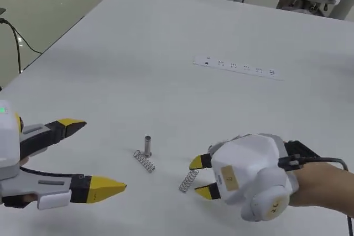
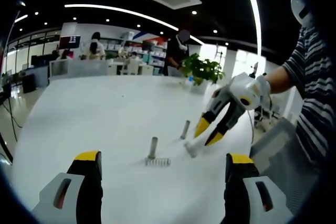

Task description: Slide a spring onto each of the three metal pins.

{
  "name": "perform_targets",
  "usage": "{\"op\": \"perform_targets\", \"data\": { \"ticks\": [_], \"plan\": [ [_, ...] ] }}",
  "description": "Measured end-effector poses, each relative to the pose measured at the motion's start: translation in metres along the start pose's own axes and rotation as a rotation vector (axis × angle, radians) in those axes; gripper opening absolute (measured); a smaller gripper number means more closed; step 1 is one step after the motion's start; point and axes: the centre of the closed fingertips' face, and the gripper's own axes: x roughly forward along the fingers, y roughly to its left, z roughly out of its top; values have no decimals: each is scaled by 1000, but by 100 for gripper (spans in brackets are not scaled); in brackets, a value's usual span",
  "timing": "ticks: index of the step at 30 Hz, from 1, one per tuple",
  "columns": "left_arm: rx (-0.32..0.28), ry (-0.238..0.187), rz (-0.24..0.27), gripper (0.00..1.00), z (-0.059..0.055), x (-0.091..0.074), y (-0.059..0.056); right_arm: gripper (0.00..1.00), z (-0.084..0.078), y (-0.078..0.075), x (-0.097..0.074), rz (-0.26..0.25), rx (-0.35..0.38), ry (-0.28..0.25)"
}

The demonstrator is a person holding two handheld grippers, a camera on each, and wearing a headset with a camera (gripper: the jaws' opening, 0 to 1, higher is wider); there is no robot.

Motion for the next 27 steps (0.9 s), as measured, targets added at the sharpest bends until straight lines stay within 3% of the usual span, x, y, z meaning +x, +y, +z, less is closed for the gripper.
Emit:
{"op": "perform_targets", "data": {
  "ticks": [6,12,22,27],
  "plan": [
    [-2,0,1,95,-1,-2,0,19,-9,4,16,43,-91,55],
    [-4,-1,2,95,-1,-4,0,17,-15,6,25,67,-134,88],
    [-6,-3,5,95,-2,-7,1,10,-18,6,33,113,-110,102],
    [-10,-1,7,95,-4,-7,1,10,-19,3,33,112,-98,94]
  ]
}}
